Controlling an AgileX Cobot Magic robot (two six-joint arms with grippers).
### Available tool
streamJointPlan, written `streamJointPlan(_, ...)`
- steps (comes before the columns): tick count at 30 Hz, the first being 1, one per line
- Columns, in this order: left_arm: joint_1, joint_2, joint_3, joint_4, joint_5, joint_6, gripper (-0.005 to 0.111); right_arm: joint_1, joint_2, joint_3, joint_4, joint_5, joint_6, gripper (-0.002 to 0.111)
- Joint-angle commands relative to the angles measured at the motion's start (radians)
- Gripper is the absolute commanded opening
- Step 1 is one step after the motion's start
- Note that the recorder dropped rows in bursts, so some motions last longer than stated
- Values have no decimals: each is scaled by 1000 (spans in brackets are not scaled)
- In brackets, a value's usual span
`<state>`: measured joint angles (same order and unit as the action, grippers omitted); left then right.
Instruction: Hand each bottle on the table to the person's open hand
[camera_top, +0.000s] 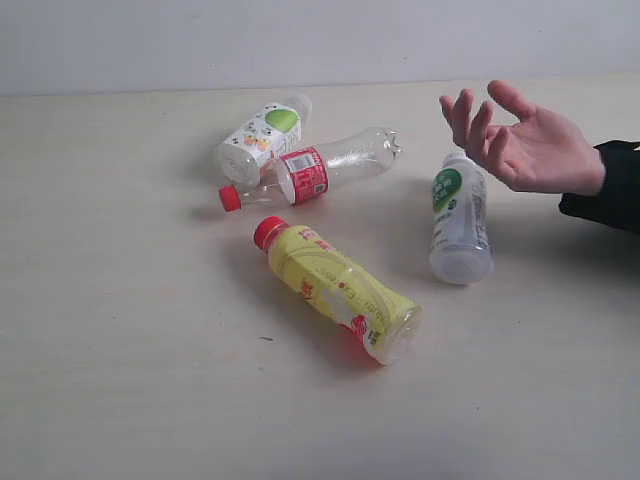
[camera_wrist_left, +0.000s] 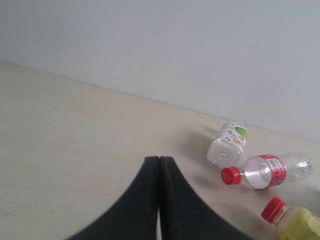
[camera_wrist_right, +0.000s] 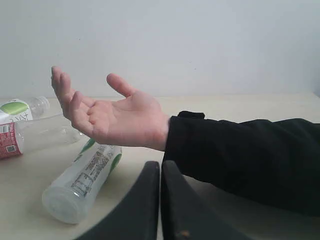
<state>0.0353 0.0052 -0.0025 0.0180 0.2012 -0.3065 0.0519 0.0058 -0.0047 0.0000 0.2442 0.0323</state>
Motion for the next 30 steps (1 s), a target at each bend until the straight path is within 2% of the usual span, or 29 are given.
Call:
streamJointPlan(1, -2, -5, 3, -3, 0, -4, 0, -6, -6, 5, 0, -8, -3, 2)
streamJointPlan(15, -2, -5, 3, -3, 0, 0, 0, -6, -6, 5, 0, -8, -3, 2)
streamJointPlan(17, -2, -5, 3, 3, -34, 66, 0, -6, -6, 5, 0, -8, -3, 2)
streamJointPlan(22, -2, -5, 3, 3, -59, 69, 0, -6, -6, 5, 0, -8, -6, 2)
streamJointPlan(25, -2, -5, 3, 3, -186, 11, 0, -6, -6, 5, 0, -8, -4, 2)
streamJointPlan(27, -2, -5, 3, 3, -208, -29, 0, -6, -6, 5, 0, -8, -4, 2)
streamJointPlan(30, -2, -5, 3, 1, -262, -201, 0, -6, -6, 5, 0, -8, -4, 2)
